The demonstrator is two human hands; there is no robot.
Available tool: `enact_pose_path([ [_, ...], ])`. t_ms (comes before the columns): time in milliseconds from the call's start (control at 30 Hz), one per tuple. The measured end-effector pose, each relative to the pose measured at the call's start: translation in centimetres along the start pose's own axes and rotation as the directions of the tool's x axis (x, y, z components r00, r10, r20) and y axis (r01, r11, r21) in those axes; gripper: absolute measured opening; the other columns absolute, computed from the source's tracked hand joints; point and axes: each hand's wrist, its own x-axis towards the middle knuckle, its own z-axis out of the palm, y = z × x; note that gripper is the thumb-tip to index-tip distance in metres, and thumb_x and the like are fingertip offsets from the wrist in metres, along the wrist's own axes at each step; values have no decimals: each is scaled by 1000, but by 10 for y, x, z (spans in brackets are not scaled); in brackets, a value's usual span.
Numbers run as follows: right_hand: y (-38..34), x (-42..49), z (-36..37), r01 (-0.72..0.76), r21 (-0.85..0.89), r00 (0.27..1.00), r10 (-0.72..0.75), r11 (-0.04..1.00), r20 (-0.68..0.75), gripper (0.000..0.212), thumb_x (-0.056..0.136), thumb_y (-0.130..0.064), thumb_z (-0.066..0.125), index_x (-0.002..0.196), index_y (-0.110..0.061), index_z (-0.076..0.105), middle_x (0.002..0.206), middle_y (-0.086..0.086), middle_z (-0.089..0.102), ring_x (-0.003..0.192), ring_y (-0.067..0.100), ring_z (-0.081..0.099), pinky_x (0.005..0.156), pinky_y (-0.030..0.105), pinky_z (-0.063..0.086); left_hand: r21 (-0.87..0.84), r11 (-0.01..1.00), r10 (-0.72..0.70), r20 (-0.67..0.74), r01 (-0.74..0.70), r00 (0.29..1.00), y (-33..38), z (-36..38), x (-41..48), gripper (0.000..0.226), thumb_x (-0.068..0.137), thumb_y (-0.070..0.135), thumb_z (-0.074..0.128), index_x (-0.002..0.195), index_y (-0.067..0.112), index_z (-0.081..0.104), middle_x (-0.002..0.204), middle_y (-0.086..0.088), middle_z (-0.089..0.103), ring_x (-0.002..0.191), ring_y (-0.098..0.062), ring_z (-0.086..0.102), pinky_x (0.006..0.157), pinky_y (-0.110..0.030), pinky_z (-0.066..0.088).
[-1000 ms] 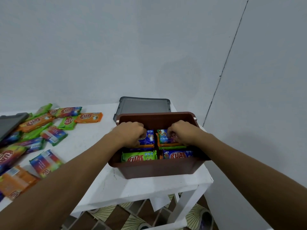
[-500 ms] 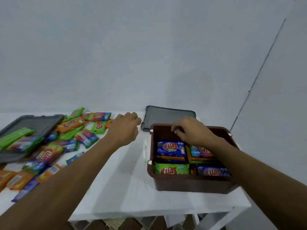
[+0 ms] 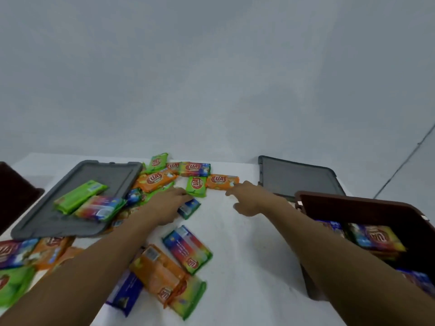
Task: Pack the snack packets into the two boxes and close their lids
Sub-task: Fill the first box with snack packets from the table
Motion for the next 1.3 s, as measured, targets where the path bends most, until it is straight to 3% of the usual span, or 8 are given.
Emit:
enact_pose_path([
  [133,-18,30,16,-121,-2,992,121,993,34,69,92,-20,50,153,-21,18,160,6,17,143,28,22,110,54,28,38,989,147,-44,-145,988,-20,10,10,58,93,40,53,147,22,38,137,-3,42,122,-24,42,98,-40,41],
  [267,-25,46,29,-194,74,980,190,978,57,80,92,-16,49,155,-20,1,164,2,-3,150,25,1,114,59,16,-126,968,192,-188,-217,963,-29,14,13,65,92,62,13,127,27,55,114,4,54,106,-17,47,88,-40,38],
  [400,-31,50,38,-242,46,962,246,969,-120,64,92,-30,51,149,-16,24,152,10,24,138,30,23,108,54,27,-465,851,78,-346,-244,935,-29,3,19,45,98,53,20,90,22,52,82,6,54,73,-14,49,65,-34,37],
  [633,-26,42,44,-243,250,946,286,937,-154,40,88,-31,61,121,-17,43,127,9,49,111,25,48,87,37,45,-774,632,-85,-99,-23,991,-36,-27,31,36,105,32,33,82,12,51,80,-7,56,74,-20,52,73,-34,42],
  [767,-18,31,32,-277,220,957,288,935,-17,73,68,-44,80,125,-21,42,120,-2,52,103,19,53,91,41,48,-887,454,-83,51,83,995,-36,-27,33,27,103,28,42,87,11,56,83,-11,61,73,-21,56,70,-32,43],
  [833,-16,27,24,-226,105,973,229,969,-16,65,70,-41,79,123,-21,47,118,2,55,97,18,52,84,35,49,-906,405,-73,100,121,992,-31,-31,32,14,98,24,54,105,14,62,98,-6,69,86,-20,67,77,-32,51],
  [1000,-9,0,-28,-190,155,981,183,969,56,74,74,-37,79,134,-19,39,124,4,56,98,18,53,79,31,51,-851,525,-30,25,37,999,-7,-56,32,14,94,25,61,101,15,54,100,-5,65,91,-23,64,79,-30,47],
  [1300,62,-120,-72,-199,271,977,214,942,-25,66,76,-46,74,130,-27,41,112,-5,54,93,13,54,74,27,44,-779,625,53,-20,-49,998,86,-109,41,60,71,41,82,111,27,40,105,0,61,84,-16,62,70,-31,53],
])
